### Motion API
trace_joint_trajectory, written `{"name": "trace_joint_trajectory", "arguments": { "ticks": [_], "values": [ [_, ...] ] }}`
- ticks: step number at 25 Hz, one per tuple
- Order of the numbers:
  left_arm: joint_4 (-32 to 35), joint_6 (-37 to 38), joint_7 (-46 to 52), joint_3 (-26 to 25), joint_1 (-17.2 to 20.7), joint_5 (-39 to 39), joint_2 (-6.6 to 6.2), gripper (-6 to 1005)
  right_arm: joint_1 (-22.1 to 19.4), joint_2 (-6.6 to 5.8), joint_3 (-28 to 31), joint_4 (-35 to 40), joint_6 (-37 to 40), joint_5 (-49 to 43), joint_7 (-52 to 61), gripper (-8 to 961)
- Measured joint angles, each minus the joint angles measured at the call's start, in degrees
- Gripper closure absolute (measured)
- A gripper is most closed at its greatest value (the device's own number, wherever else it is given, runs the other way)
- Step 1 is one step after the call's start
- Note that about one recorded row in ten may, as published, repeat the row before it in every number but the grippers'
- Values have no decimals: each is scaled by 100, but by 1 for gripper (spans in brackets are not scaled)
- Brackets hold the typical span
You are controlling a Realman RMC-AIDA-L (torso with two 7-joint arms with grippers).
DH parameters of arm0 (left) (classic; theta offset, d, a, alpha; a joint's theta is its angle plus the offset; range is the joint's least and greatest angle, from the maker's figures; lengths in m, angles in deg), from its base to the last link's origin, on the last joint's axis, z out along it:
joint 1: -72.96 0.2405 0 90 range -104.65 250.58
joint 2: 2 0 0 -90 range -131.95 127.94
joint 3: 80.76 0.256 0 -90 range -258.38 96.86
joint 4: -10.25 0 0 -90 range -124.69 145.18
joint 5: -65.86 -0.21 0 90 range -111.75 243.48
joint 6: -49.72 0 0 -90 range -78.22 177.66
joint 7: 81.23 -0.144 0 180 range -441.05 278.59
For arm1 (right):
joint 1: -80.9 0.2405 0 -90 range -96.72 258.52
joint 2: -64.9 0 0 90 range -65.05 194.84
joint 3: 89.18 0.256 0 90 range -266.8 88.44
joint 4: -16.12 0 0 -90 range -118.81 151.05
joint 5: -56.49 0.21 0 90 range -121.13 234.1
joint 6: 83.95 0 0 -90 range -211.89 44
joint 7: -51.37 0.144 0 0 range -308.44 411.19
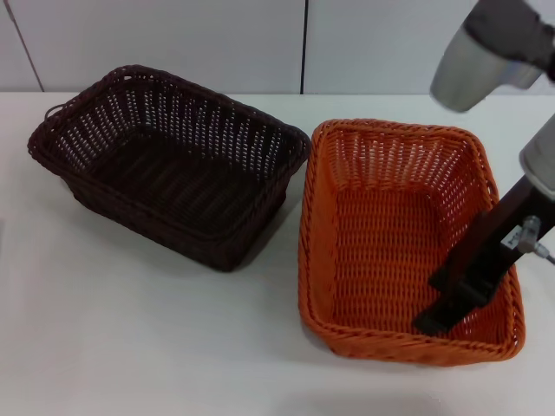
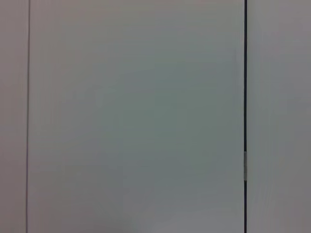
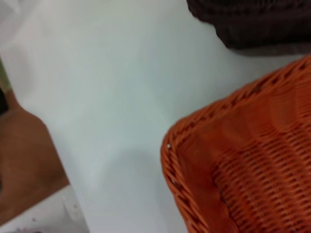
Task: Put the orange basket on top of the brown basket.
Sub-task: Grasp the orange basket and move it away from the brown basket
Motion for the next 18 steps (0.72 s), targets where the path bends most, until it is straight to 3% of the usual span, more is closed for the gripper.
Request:
{"name": "trace_joint_trajectory", "arguments": {
  "ticks": [4,18],
  "values": [
    [0,-47,35,14,-24,-8,1,252,127,179,-88,-290,-140,-333,-208,309],
    [0,-279,24,74,-183,-14,-1,255,409,254,-580,-1045,-729,-316,-373,315]
  ]
}}
